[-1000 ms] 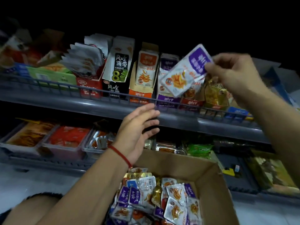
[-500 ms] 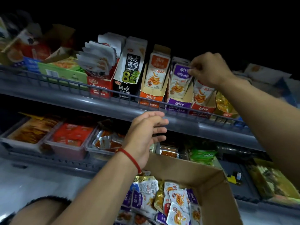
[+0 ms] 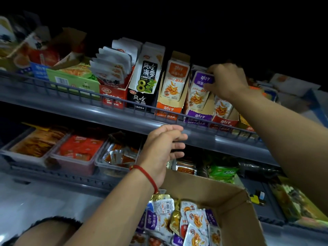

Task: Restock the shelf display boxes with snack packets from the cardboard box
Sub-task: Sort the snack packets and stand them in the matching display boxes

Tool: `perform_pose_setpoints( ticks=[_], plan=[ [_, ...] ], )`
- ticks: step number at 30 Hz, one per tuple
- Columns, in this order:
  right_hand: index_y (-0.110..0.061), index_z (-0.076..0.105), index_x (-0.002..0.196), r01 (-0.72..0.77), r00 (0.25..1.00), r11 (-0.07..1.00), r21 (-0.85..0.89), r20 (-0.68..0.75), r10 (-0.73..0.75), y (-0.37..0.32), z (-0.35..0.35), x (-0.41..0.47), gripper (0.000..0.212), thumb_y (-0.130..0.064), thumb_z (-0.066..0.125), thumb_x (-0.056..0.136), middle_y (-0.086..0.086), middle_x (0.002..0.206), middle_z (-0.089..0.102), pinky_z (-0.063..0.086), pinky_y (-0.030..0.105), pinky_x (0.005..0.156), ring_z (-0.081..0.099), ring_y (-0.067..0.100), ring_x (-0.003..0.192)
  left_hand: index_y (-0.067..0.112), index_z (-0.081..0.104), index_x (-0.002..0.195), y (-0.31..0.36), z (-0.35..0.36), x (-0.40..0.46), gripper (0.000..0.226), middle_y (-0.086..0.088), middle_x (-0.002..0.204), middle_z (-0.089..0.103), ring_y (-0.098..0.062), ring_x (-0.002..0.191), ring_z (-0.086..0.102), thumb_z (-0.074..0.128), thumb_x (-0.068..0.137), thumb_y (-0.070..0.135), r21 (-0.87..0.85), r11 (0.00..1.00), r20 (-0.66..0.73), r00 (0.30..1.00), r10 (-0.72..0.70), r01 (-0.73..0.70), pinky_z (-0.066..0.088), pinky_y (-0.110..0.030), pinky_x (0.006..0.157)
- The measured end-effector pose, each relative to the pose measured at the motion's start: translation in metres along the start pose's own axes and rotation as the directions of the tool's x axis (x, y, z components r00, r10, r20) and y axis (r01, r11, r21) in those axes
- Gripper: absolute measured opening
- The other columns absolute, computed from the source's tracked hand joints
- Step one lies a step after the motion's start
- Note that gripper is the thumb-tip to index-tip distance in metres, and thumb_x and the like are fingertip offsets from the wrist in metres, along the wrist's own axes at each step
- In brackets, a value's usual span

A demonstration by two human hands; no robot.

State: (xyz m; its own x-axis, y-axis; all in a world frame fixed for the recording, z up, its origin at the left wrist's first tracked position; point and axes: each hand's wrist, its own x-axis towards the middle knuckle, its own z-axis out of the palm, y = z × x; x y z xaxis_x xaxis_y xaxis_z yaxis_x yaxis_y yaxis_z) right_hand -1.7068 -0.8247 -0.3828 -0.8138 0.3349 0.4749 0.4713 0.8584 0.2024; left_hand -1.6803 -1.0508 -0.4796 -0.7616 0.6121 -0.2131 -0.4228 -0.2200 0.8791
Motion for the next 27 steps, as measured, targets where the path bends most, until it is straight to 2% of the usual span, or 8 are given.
perform_pose_setpoints(
  ticks=[7, 11, 27],
  plan=[
    [-0.01, 0.061, 0.127, -0.025, 0.999, 0.991, -0.129, -0.033, 0.021, -0.007, 0.008, 0.012, 0.044, -0.036, 0.072, 0.093, 0.02, 0.116, 0.066, 0.049, 0.048, 0.085, 0.062, 0.039, 0.107, 0.012, 0.069, 0.106, 0.001, -0.001, 0.001, 0.018, -0.014, 0.105, 0.075, -0.02, 0.082, 0.064, 0.06, 0.092, 0.004, 0.008, 1.0, -0.006, 1.0, -0.002, 0.002, 0.056, -0.03, 0.068],
    [-0.011, 0.064, 0.12, -0.056, 0.996, 0.986, -0.157, -0.08, 0.044, -0.003, 0.012, 0.014, 0.039, -0.035, 0.074, 0.091, 0.019, 0.109, 0.067, 0.046, 0.046, 0.085, 0.062, 0.04, 0.104, 0.012, 0.07, 0.105, 0.001, -0.003, 0.002, 0.018, -0.013, 0.105, 0.075, -0.019, 0.08, 0.064, 0.06, 0.092, 0.004, 0.013, 1.0, -0.008, 1.0, 0.0, 0.0, 0.056, -0.03, 0.068],
    [-0.01, 0.056, 0.131, -0.024, 0.999, 0.991, -0.131, -0.034, 0.02, -0.003, 0.019, 0.017, 0.046, -0.035, 0.07, 0.094, 0.019, 0.122, 0.063, 0.045, 0.048, 0.09, 0.059, 0.04, 0.113, 0.012, 0.069, 0.105, -0.003, -0.005, 0.003, 0.018, -0.015, 0.107, 0.074, -0.018, 0.08, 0.064, 0.06, 0.092, 0.005, 0.042, 0.999, -0.015, 1.0, 0.005, -0.005, 0.056, -0.03, 0.067]
  ],
)
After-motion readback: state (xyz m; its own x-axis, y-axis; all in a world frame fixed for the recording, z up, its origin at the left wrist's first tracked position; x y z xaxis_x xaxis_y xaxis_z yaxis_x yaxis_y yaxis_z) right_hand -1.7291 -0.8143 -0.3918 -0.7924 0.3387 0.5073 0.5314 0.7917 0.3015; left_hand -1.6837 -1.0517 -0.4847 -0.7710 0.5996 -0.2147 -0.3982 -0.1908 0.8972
